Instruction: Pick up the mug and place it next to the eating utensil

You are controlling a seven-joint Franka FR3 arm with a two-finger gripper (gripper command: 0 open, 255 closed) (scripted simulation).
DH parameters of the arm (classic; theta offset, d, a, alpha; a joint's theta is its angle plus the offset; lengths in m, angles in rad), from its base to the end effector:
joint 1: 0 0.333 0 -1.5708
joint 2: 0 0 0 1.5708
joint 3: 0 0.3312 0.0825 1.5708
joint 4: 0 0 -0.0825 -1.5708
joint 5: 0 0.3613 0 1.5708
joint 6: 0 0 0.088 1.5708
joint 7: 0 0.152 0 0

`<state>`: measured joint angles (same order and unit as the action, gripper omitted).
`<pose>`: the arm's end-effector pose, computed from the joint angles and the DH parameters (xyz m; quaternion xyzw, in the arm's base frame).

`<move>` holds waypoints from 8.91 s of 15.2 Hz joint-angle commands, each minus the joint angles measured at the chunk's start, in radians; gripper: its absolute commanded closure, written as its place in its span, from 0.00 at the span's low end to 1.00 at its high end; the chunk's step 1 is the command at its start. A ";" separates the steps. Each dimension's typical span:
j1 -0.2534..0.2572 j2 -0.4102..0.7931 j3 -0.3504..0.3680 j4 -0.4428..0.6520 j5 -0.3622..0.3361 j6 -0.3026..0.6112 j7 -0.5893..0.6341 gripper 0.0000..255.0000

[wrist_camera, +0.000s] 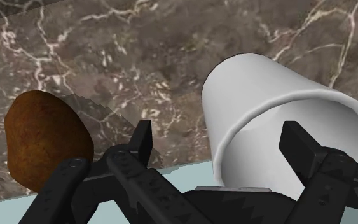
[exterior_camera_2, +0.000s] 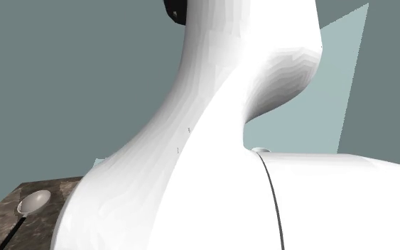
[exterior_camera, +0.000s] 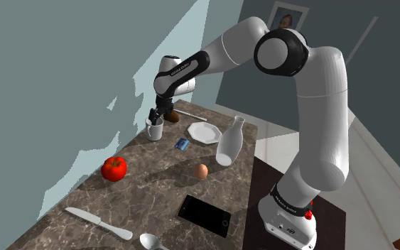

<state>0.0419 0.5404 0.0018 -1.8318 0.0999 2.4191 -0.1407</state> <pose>0.6461 0.0316 0.2248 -0.9976 -0.0553 -0.0250 0.0332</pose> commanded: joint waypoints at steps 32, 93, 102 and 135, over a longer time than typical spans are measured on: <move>0.003 -0.155 -0.007 0.053 -0.014 -0.207 0.020 1.00; 0.545 -1.122 0.639 -0.763 0.288 -0.259 0.979 1.00; 0.566 -1.031 0.863 -0.624 0.303 -0.256 1.234 1.00; 0.286 -0.383 1.200 -0.721 -0.509 0.228 1.908 1.00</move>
<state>0.2896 0.1273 1.2494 -2.5571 -0.3422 2.6423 1.7224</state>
